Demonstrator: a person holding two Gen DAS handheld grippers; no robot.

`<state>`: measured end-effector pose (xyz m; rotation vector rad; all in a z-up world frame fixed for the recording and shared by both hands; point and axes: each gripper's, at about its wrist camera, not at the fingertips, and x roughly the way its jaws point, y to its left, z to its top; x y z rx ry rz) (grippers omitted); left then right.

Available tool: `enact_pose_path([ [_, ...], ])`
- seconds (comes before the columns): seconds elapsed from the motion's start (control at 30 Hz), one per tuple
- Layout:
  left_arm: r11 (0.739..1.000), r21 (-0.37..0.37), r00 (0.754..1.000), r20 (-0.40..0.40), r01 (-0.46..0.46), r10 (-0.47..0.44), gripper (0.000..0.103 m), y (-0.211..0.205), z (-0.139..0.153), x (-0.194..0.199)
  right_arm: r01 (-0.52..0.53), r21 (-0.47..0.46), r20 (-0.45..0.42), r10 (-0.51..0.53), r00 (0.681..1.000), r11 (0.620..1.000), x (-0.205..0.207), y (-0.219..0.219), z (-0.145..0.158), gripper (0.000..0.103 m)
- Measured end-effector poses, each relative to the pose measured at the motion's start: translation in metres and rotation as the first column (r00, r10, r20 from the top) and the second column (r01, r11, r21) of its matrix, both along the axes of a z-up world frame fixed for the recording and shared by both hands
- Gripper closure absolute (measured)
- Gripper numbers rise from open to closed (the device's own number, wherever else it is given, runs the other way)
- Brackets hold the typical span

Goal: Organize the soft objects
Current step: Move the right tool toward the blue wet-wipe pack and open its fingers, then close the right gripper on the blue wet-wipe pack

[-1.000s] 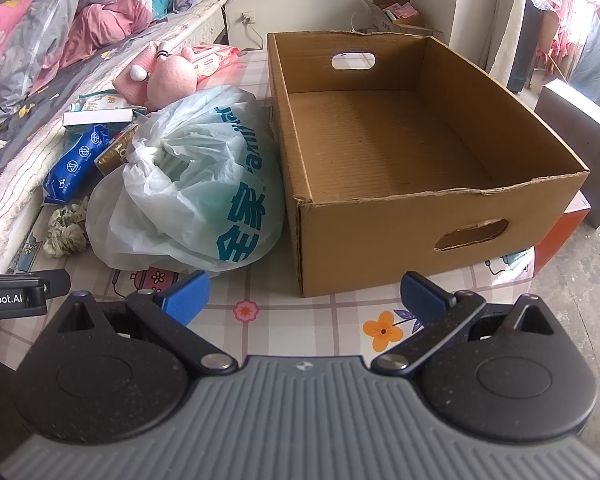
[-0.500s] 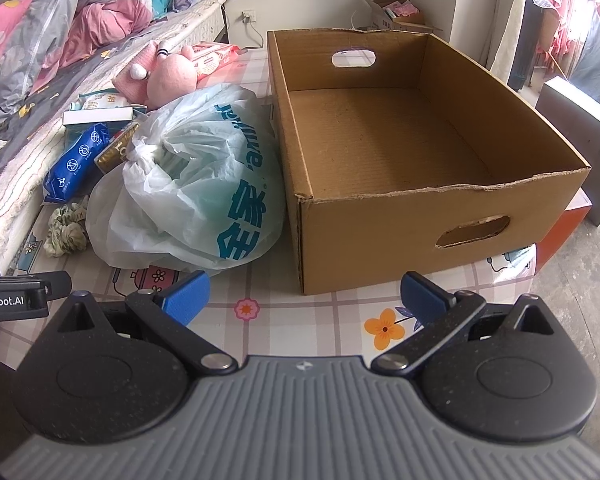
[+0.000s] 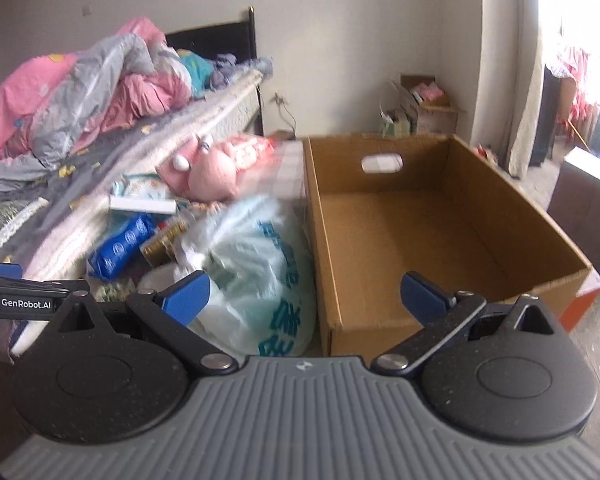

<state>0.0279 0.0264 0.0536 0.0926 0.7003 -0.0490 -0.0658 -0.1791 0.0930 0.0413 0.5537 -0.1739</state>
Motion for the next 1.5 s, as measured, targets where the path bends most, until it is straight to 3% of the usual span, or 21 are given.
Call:
enact_pose_path([
  [0.17,1.000,0.005,0.998,0.060,-0.013,0.012,0.001,0.011,0.001,0.021,-0.113,0.071,0.046,0.110,0.993,0.991,0.042,0.003,0.019,0.001],
  [0.3,1.000,0.005,1.000,0.017,0.007,-0.007,0.003,0.018,-0.023,0.031,-0.155,0.164,0.028,0.152,0.988,0.974,0.065,0.013,0.005,0.001],
  [0.43,0.999,0.023,0.999,-0.028,0.026,-0.025,0.014,0.024,-0.040,0.045,-0.203,0.227,-0.054,0.220,0.974,0.953,0.091,0.024,-0.019,0.001],
  [0.57,1.000,0.000,0.999,-0.044,0.028,-0.028,0.026,0.034,-0.044,0.064,-0.224,0.295,-0.052,0.250,0.967,0.929,0.111,0.032,-0.026,0.002],
  [0.63,1.000,-0.014,0.998,-0.060,0.027,-0.027,0.034,0.040,-0.045,0.074,-0.230,0.361,-0.059,0.268,0.962,0.904,0.123,0.037,-0.032,0.005],
  [0.9,0.999,0.021,0.992,-0.117,-0.036,0.038,0.061,0.067,-0.050,0.111,-0.196,0.596,-0.152,0.349,0.925,0.778,0.184,0.066,-0.073,0.036],
  [1.0,0.999,0.052,0.991,-0.135,-0.007,0.014,0.062,0.070,-0.053,0.120,-0.158,0.677,-0.182,0.372,0.910,0.718,0.209,0.077,-0.089,0.046],
  [1.17,0.998,0.061,0.984,-0.176,0.030,-0.019,0.065,0.073,-0.061,0.130,-0.062,0.758,-0.252,0.380,0.890,0.649,0.245,0.088,-0.117,0.055],
  [1.4,0.992,0.046,0.967,-0.235,0.116,-0.103,0.064,0.070,-0.072,0.150,0.028,0.733,-0.330,0.320,0.888,0.680,0.269,0.094,-0.146,0.055],
  [1.5,0.986,0.027,0.953,-0.262,0.166,-0.153,0.049,0.066,-0.075,0.162,0.059,0.751,-0.345,0.314,0.885,0.658,0.278,0.090,-0.158,0.056],
])
